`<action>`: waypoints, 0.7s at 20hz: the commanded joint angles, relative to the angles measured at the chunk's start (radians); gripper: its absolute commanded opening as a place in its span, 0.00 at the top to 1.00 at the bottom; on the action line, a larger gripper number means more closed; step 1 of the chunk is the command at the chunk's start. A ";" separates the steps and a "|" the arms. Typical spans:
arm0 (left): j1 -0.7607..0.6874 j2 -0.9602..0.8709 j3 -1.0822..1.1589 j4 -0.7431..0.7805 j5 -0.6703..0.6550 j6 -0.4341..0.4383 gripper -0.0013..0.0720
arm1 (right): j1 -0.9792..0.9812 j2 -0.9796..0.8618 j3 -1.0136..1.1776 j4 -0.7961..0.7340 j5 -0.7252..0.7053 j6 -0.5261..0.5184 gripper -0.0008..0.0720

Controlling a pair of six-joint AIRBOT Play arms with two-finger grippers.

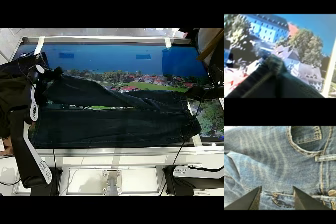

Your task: Fold the clothes and pants, and hang the long-sleeved shirts on hangers.

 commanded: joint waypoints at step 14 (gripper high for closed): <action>-0.027 0.594 -0.147 -0.004 -0.003 0.495 0.96 | -0.022 0.043 0.001 -0.140 0.132 0.007 0.45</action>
